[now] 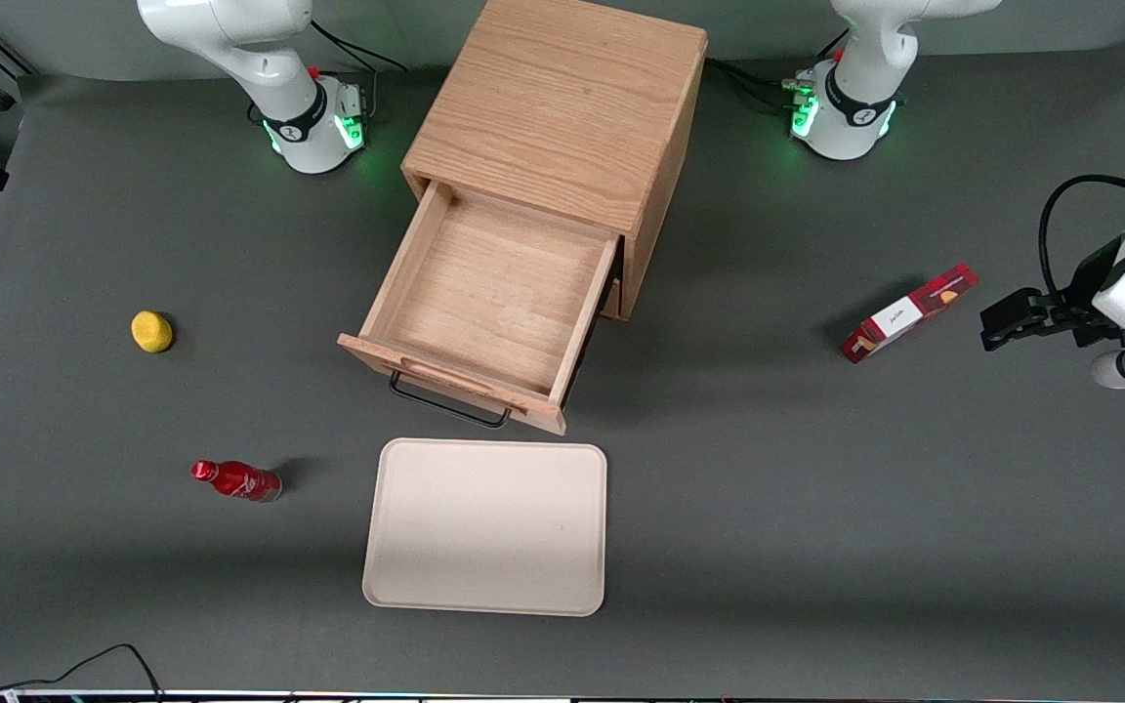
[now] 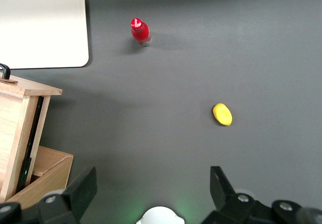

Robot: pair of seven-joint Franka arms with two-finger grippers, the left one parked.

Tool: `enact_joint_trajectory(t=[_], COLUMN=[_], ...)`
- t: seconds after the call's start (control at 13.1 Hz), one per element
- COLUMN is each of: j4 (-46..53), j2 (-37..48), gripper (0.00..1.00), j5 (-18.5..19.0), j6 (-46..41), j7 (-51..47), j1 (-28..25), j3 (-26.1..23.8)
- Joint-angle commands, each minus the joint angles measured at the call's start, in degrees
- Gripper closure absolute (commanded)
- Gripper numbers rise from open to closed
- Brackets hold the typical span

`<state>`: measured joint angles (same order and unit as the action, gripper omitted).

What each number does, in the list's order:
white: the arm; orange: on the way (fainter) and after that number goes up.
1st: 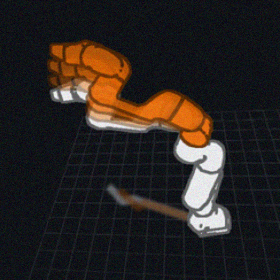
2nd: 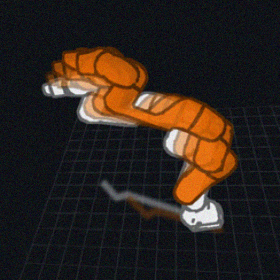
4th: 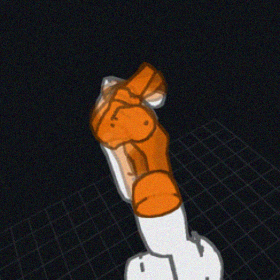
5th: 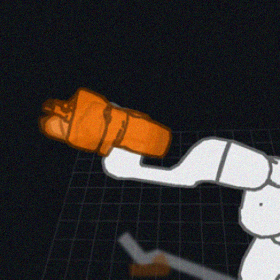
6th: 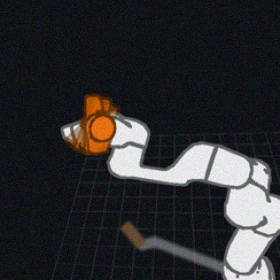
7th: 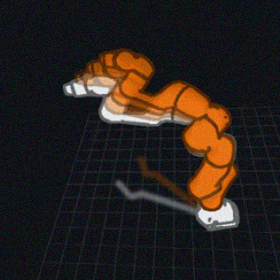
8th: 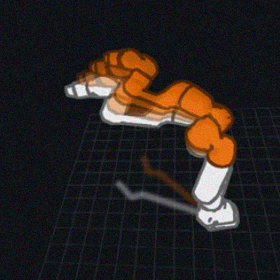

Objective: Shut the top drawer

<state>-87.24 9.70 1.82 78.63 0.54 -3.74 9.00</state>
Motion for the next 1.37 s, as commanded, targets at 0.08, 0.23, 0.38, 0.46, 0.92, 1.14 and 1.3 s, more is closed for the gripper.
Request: enact_joint_trajectory(t=[0.08,0.23,0.38,0.46,0.92,1.14,1.3], j4=[0.93,1.28,1.89,2.94,28.48,37.66,37.75], j2=[-1.09,-1.09,-1.52,-2.48,-21.78,-32.79,-36.40], gripper=[0.00,0.00,0.00,0.00,0.00,0.00,0.00], j5=[-0.23,-0.23,-0.93,-1.89,-4.37,-3.92,-3.75], j6=[-0.75,-0.93,-0.76,-0.49,-3.73,-3.58,1.86], j7=[-0.28,1.04,2.09,2.97,13.47,26.85,31.35], j1=[-0.48,-0.57,-0.66,-1.35,-3.03,-4.61,-6.10], j3=[0.23,0.32,0.23,-0.03,-9.86,-15.05,-17.34])
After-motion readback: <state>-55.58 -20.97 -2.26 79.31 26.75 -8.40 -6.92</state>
